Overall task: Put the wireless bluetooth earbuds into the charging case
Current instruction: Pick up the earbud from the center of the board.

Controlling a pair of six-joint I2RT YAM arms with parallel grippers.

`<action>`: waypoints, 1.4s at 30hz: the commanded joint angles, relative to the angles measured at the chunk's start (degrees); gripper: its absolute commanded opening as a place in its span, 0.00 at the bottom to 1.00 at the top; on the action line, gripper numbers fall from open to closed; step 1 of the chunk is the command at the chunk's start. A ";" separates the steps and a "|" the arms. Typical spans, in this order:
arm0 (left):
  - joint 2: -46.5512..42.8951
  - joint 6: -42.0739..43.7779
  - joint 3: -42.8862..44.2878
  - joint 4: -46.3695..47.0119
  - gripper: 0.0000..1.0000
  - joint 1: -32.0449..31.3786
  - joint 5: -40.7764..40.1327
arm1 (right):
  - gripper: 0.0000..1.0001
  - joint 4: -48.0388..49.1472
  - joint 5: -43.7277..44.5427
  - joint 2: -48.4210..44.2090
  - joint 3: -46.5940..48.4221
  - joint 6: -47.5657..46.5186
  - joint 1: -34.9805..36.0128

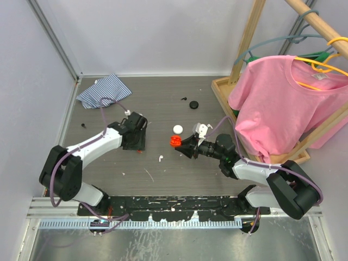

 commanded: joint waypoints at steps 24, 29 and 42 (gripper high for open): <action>-7.73 -23.80 -15.28 21.81 0.30 10.96 7.66 | 0.01 1.67 0.00 -0.17 2.67 -0.76 0.22; -6.26 -23.63 -14.89 22.14 0.28 10.89 7.74 | 0.01 1.54 0.07 -0.02 2.76 -0.75 0.21; -0.38 -20.00 -11.46 20.02 0.18 10.89 9.07 | 0.01 1.19 0.22 -0.14 2.87 -0.84 0.22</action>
